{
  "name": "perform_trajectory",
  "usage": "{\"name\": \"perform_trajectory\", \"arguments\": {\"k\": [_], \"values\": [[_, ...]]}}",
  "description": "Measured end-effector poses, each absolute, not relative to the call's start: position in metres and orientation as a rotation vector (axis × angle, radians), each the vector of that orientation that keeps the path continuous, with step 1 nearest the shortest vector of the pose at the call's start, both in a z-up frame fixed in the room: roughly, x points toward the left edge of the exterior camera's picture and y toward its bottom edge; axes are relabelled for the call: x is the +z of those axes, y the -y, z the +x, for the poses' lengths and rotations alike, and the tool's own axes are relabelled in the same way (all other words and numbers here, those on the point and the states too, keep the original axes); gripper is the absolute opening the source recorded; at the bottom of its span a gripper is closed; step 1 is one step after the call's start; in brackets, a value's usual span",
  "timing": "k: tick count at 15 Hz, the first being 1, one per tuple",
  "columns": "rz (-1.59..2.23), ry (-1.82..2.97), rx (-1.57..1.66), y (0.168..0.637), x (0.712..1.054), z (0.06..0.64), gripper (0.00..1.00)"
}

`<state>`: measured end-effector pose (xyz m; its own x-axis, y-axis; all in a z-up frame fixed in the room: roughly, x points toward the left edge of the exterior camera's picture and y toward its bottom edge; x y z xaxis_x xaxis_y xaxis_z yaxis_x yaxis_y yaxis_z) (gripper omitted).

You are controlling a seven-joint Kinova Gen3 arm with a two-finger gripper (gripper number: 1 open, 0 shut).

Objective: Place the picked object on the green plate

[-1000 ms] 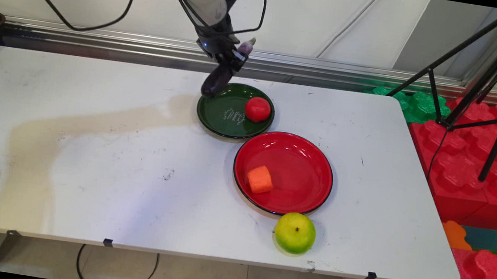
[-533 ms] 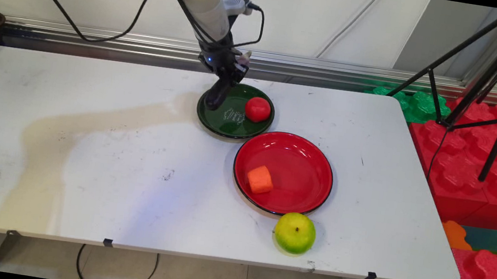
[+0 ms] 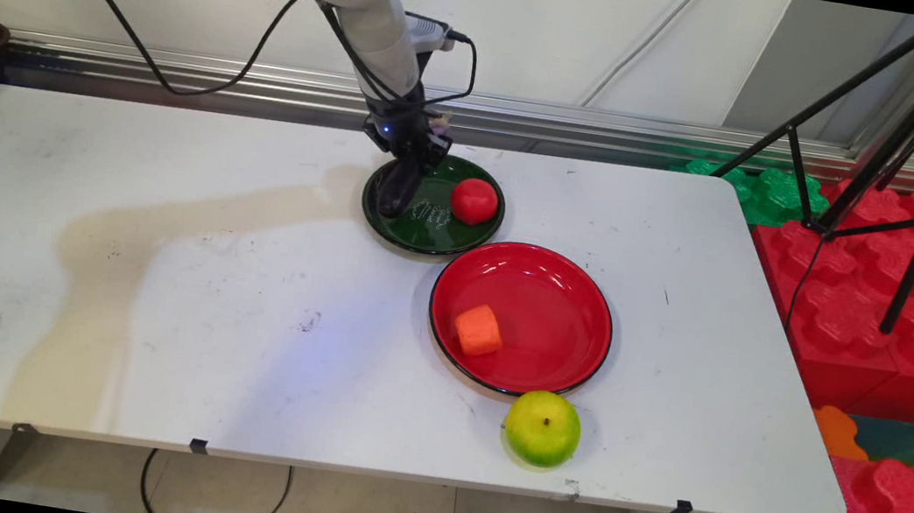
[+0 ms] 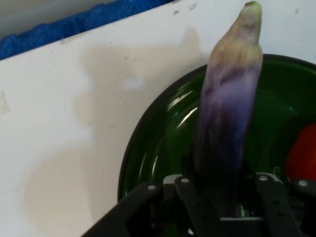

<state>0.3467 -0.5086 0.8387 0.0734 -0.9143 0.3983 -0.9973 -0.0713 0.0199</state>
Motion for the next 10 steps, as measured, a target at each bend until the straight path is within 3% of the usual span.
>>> {"name": "perform_trajectory", "arguments": {"k": [2,3,10], "values": [[2.081,1.906,0.400,0.512,0.830,0.350,0.00],[2.085,1.903,0.397,0.513,0.828,0.351,1.00],[2.082,1.894,0.390,0.517,0.819,0.358,1.00]]}}
